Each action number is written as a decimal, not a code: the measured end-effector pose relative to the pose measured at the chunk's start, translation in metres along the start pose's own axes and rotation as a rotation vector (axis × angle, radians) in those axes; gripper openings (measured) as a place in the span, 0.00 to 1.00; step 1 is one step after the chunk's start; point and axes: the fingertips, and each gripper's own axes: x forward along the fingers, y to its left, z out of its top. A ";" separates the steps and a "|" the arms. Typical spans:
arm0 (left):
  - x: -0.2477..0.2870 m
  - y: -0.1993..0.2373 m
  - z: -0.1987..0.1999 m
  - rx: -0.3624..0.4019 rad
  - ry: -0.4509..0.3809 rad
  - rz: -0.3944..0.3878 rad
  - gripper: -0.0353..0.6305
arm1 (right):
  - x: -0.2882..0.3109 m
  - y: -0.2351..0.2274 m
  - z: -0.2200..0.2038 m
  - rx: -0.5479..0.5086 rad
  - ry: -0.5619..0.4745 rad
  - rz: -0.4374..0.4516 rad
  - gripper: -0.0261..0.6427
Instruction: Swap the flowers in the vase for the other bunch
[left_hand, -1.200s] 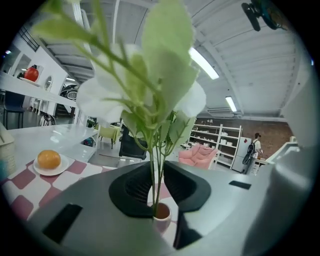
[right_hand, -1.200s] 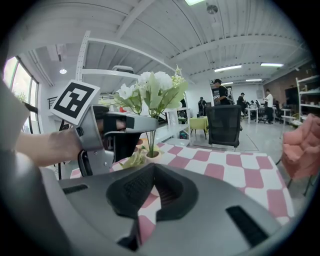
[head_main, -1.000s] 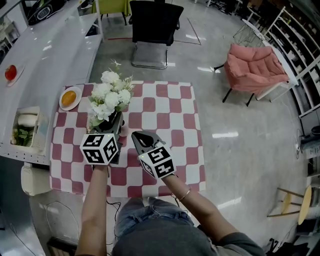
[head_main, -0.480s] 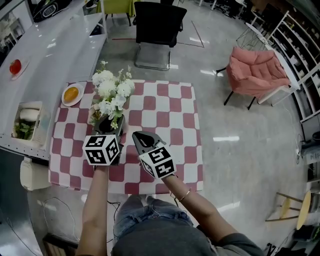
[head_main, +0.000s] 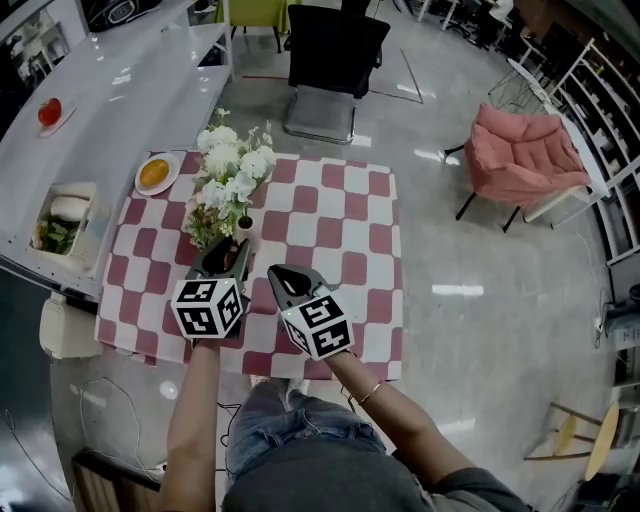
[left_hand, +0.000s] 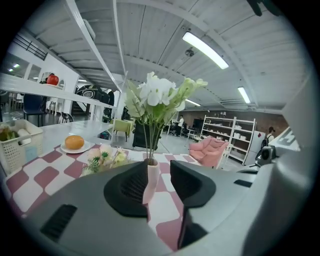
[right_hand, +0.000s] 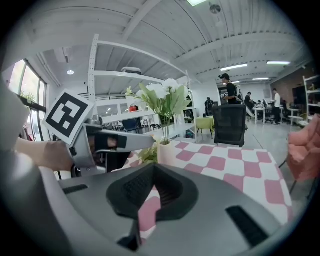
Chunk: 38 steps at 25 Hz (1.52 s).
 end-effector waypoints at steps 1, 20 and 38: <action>-0.004 0.000 -0.003 -0.005 0.001 0.009 0.27 | -0.001 0.003 -0.002 -0.001 0.000 0.005 0.06; -0.074 -0.031 -0.061 -0.020 0.032 0.103 0.09 | -0.055 0.025 -0.031 0.006 -0.006 0.013 0.06; -0.161 -0.034 -0.089 -0.007 0.037 0.090 0.08 | -0.094 0.087 -0.053 -0.001 -0.002 -0.042 0.06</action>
